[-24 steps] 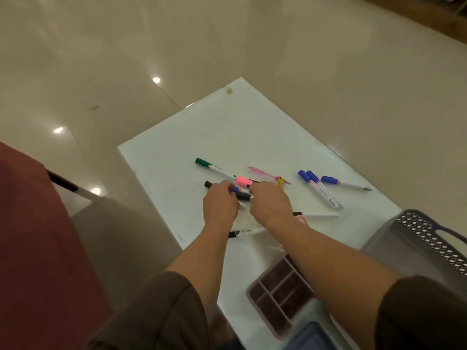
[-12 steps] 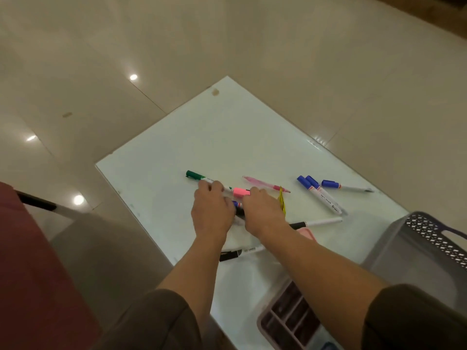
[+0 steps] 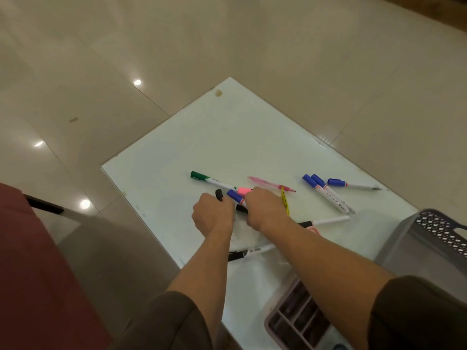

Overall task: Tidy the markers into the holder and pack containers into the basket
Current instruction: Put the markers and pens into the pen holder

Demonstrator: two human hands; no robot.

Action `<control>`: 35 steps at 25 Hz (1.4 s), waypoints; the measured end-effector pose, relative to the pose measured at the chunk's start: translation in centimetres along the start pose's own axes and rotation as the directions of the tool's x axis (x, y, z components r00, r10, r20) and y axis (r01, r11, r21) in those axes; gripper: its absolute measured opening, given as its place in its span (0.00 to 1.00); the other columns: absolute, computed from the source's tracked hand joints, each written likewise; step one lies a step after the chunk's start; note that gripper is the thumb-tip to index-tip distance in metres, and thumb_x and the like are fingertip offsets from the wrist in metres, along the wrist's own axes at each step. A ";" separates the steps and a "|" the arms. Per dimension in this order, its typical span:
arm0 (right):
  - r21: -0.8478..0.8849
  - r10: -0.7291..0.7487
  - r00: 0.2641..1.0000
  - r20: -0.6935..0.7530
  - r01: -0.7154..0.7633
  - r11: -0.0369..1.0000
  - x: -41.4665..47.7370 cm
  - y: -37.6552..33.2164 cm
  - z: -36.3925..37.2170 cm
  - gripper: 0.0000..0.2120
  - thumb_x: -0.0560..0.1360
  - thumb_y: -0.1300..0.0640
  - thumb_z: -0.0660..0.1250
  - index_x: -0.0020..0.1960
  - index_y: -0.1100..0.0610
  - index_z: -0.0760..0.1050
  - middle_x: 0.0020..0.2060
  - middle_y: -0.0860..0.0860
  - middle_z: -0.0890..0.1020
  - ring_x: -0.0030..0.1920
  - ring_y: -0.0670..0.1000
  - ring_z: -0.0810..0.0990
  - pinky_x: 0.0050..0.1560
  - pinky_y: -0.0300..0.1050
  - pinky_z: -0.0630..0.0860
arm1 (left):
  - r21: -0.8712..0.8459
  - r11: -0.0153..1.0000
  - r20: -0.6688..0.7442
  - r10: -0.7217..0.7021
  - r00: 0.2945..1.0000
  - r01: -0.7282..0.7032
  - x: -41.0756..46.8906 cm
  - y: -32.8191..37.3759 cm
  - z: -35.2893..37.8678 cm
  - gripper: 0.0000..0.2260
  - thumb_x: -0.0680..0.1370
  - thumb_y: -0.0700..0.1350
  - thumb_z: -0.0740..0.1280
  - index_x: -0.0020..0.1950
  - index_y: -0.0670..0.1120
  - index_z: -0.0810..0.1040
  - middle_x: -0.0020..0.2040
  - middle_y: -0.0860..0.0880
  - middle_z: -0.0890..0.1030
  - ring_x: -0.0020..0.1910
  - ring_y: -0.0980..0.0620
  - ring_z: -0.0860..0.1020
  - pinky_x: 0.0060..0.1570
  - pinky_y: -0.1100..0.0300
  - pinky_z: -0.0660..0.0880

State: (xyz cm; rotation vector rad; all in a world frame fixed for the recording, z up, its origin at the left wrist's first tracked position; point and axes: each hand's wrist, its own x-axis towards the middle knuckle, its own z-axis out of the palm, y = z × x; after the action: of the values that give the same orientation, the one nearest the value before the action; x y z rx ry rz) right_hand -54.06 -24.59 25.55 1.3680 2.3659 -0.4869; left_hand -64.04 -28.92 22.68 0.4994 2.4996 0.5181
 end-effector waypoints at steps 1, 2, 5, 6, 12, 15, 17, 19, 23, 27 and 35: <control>0.020 -0.004 1.000 -0.006 0.004 1.000 0.0 0.1 0.0 0.15 0.76 0.59 0.69 0.63 0.55 0.75 0.56 0.55 0.77 0.55 0.56 0.79 0.49 0.48 0.75 | -0.011 0.999 -0.004 0.040 0.999 -0.040 -0.3 0.1 -0.1 0.12 0.76 0.51 0.67 0.47 0.42 0.79 0.42 0.47 0.83 0.41 0.47 0.80 0.32 0.58 0.68; 0.062 -0.001 1.000 -0.026 0.003 0.998 -0.1 0.2 -0.2 0.13 0.77 0.58 0.69 0.61 0.55 0.76 0.56 0.54 0.77 0.55 0.56 0.79 0.49 0.48 0.76 | -0.044 0.996 -0.020 0.078 0.997 -0.079 -0.7 0.3 -0.3 0.12 0.76 0.52 0.66 0.45 0.43 0.79 0.41 0.49 0.82 0.41 0.48 0.79 0.35 0.58 0.69; 0.317 0.092 0.989 -0.119 -0.050 0.947 -0.6 1.0 -2.0 0.04 0.77 0.54 0.69 0.46 0.53 0.76 0.47 0.52 0.78 0.47 0.55 0.80 0.45 0.50 0.78 | -0.244 0.949 -0.065 0.190 0.980 -0.200 -2.5 1.5 -1.7 0.07 0.77 0.51 0.64 0.45 0.48 0.77 0.40 0.53 0.80 0.42 0.49 0.78 0.44 0.56 0.73; 0.425 0.126 0.982 -0.143 -0.054 0.904 -0.8 1.3 -2.9 0.08 0.77 0.53 0.70 0.42 0.54 0.74 0.43 0.51 0.77 0.44 0.54 0.79 0.43 0.50 0.77 | -0.309 0.922 -0.066 0.224 0.972 -0.234 -3.0 2.1 -2.3 0.06 0.77 0.50 0.64 0.46 0.49 0.77 0.42 0.53 0.81 0.44 0.49 0.78 0.47 0.54 0.74; 0.767 0.295 0.901 -0.319 0.063 0.638 -8.0 4.2 -9.9 0.12 0.79 0.50 0.69 0.37 0.49 0.73 0.31 0.45 0.78 0.32 0.45 0.75 0.31 0.38 0.66 | -0.384 0.703 -0.053 0.630 0.774 -0.599 -9.0 8.1 -6.8 0.08 0.79 0.45 0.63 0.57 0.49 0.76 0.51 0.56 0.81 0.45 0.56 0.79 0.43 0.65 0.73; 0.834 0.426 0.829 -0.361 0.083 0.545 -13.2 5.7 -10.6 0.10 0.78 0.53 0.69 0.38 0.51 0.75 0.31 0.46 0.79 0.34 0.48 0.78 0.33 0.40 0.69 | -0.321 0.585 -0.024 0.782 0.623 -0.745 -12.8 9.0 -7.7 0.09 0.80 0.46 0.64 0.59 0.49 0.76 0.52 0.56 0.80 0.45 0.58 0.79 0.46 0.62 0.75; 0.870 0.505 0.791 -0.347 0.071 0.487 -16.7 6.7 -9.9 0.05 0.77 0.54 0.69 0.43 0.54 0.79 0.33 0.49 0.82 0.38 0.52 0.81 0.38 0.43 0.75 | -0.248 0.470 0.033 0.878 0.477 -0.847 -15.1 8.6 -7.8 0.10 0.80 0.46 0.64 0.60 0.50 0.76 0.53 0.56 0.80 0.42 0.59 0.78 0.46 0.62 0.75; 0.887 0.570 0.753 -0.328 0.038 0.460 -19.6 7.6 -8.6 0.04 0.75 0.55 0.70 0.47 0.55 0.81 0.36 0.51 0.84 0.40 0.52 0.82 0.42 0.46 0.77 | -0.207 0.359 0.104 0.933 0.344 -0.910 -17.0 8.0 -7.5 0.10 0.80 0.45 0.64 0.61 0.49 0.77 0.53 0.54 0.79 0.42 0.59 0.76 0.46 0.63 0.73; 0.894 0.654 0.702 -0.283 -0.054 0.445 -23.4 8.2 -5.4 0.04 0.74 0.54 0.72 0.49 0.52 0.82 0.38 0.49 0.84 0.41 0.51 0.83 0.44 0.47 0.79 | -0.258 0.248 0.216 0.957 0.195 -0.934 -19.6 6.0 -6.5 0.11 0.80 0.44 0.66 0.61 0.47 0.76 0.55 0.51 0.79 0.47 0.54 0.79 0.47 0.60 0.77; 0.923 0.731 0.636 -0.248 -0.073 0.377 -25.4 7.1 -1.4 0.06 0.74 0.55 0.74 0.50 0.50 0.83 0.39 0.48 0.85 0.41 0.49 0.83 0.43 0.43 0.77 | -0.231 0.203 0.323 0.939 0.122 -0.952 -20.3 3.3 -5.0 0.11 0.80 0.45 0.66 0.63 0.47 0.76 0.55 0.51 0.80 0.49 0.54 0.79 0.50 0.60 0.77; 0.913 0.764 0.574 -0.296 -0.065 0.403 -25.3 5.5 1.9 0.07 0.74 0.56 0.75 0.52 0.52 0.83 0.38 0.45 0.82 0.41 0.45 0.82 0.40 0.35 0.74 | -0.234 0.104 0.335 0.942 0.020 -0.967 -18.7 0.4 -4.1 0.13 0.80 0.44 0.67 0.64 0.47 0.76 0.56 0.51 0.80 0.50 0.53 0.80 0.46 0.65 0.73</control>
State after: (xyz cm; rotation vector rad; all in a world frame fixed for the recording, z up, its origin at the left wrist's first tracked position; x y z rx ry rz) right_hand -37.27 -41.88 35.21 3.0806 1.9927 -1.2215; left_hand -51.49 -37.98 34.00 2.1769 1.3290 0.6806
